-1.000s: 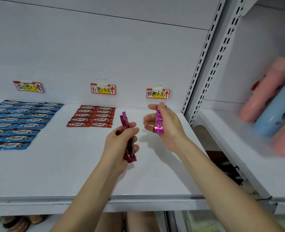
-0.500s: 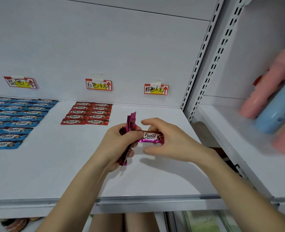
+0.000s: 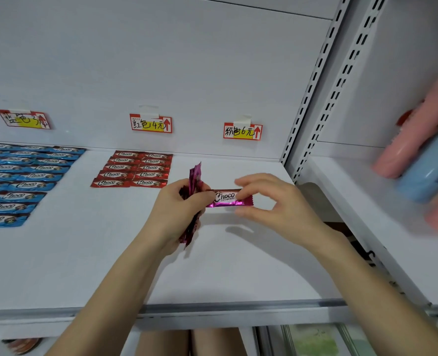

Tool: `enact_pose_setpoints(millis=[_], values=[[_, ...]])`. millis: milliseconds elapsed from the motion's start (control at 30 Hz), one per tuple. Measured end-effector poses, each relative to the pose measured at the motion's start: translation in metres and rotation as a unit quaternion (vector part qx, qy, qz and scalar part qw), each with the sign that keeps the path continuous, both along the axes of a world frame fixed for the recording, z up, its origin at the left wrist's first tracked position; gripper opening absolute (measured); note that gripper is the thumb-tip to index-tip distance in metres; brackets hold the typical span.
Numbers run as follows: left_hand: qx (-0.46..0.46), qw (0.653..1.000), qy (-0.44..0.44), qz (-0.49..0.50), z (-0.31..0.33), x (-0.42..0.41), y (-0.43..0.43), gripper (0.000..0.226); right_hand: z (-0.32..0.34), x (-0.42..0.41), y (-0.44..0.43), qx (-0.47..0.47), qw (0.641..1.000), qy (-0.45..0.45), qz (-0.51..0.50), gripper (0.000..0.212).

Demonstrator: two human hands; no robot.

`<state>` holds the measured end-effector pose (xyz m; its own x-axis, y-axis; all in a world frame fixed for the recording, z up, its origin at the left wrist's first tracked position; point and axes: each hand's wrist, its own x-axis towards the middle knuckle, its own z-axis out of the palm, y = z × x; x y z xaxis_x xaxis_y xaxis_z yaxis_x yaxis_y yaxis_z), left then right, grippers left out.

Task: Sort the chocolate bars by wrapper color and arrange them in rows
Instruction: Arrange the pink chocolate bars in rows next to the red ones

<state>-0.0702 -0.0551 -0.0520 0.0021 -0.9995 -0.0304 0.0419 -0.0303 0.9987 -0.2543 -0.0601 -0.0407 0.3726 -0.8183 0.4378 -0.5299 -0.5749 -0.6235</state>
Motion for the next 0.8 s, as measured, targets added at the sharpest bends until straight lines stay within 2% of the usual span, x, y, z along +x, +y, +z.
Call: enact_pose_setpoints(millis=[100,267,467,667,800], values=[[0.028,0.999,0.021,0.006,0.001,-0.001,-0.005,0.014,0.001,0.002,-0.011,-0.011,0.999,0.022,0.020,0.014],[0.109,0.988,0.097,0.041,0.002,0.005,-0.018,0.010,-0.010,-0.009,-0.070,0.092,0.992,0.004,-0.085,0.013],[0.146,0.979,0.142,0.017,0.005,0.007,-0.030,0.011,-0.035,-0.004,-0.146,0.121,0.982,0.073,-0.129,0.017],[0.190,0.960,0.206,0.031,0.001,0.006,-0.039,0.009,-0.048,0.011,-0.174,0.054,0.974,0.183,-0.126,0.019],[0.199,0.955,0.219,0.029,-0.003,0.008,-0.039,0.010,-0.060,0.011,-0.159,0.010,0.968,0.215,-0.130,0.024]])
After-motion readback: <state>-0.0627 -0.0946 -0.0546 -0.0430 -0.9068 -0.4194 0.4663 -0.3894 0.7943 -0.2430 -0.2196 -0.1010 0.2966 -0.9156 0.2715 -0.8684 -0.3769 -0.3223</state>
